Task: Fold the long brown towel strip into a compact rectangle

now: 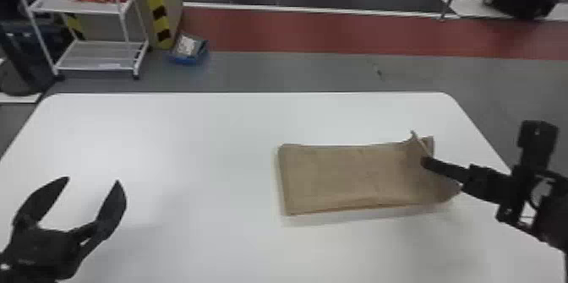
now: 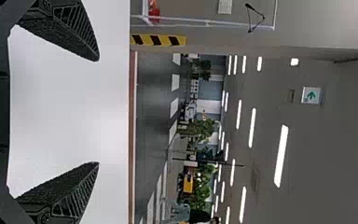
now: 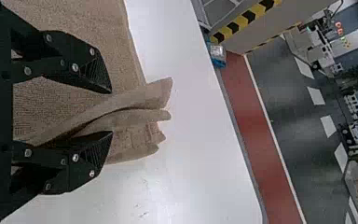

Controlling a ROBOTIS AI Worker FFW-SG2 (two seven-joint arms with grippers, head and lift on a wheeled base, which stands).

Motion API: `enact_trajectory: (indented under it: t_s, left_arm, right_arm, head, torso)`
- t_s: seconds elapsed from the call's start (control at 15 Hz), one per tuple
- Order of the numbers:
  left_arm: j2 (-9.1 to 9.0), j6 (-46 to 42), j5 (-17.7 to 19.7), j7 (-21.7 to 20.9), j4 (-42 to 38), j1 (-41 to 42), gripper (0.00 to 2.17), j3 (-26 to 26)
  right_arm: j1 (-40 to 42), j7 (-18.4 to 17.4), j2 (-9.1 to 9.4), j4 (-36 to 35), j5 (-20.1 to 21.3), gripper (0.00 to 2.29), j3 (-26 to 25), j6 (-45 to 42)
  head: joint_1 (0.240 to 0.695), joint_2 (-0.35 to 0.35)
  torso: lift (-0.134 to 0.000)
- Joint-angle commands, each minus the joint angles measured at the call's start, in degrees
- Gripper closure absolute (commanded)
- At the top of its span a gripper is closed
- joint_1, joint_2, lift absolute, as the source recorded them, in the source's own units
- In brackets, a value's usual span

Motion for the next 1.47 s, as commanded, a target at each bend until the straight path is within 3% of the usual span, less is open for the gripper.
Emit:
enact_trajectory:
  t_s: [0.0,0.33,0.67,0.8,1.07,1.27,1.4]
  left_arm:
    - [-0.02,0.04,-0.05,-0.01,0.05,0.14,0.08,0.12]
    - [-0.02,0.04,-0.05,-0.01,0.67,-0.21,0.08,-0.41]
    - [-0.02,-0.14,-0.05,-0.09,0.67,0.05,0.08,-0.23]
    - [0.07,-0.14,0.04,-0.18,0.49,0.49,0.08,0.12]
    - [0.07,-0.31,0.04,-0.18,0.14,0.84,0.08,0.30]
    - [0.07,-0.14,0.04,-0.18,0.05,0.75,0.08,0.30]
    - [0.07,-0.14,0.04,-0.18,-0.12,0.75,0.08,0.30]
  right_arm:
    - [0.30,0.12,-1.31,0.13,0.08,0.05,-1.60,0.71]
    - [1.27,0.56,-4.12,0.22,0.34,0.10,-4.67,1.41]
    - [-1.28,0.48,-4.91,5.31,5.62,0.19,1.13,0.54]
    - [-1.90,0.48,-4.65,6.54,7.99,0.43,4.03,0.36]
    - [-1.46,1.35,-4.30,6.02,7.81,1.43,4.29,0.71]
    - [-0.67,1.53,-4.30,5.66,6.41,1.48,3.50,1.24]
    - [-0.14,1.53,-3.86,2.59,1.66,1.48,0.42,1.59]
  head:
    - [0.695,-0.111]
    - [0.695,-0.176]
    - [0.695,-0.196]
    - [0.695,-0.184]
    - [0.695,-0.148]
    - [0.695,-0.144]
    - [0.695,-0.143]
  torso:
    - [-0.125]
    - [-0.125]
    - [-0.125]
    - [-0.125]
    - [-0.125]
    - [-0.125]
    - [-0.125]
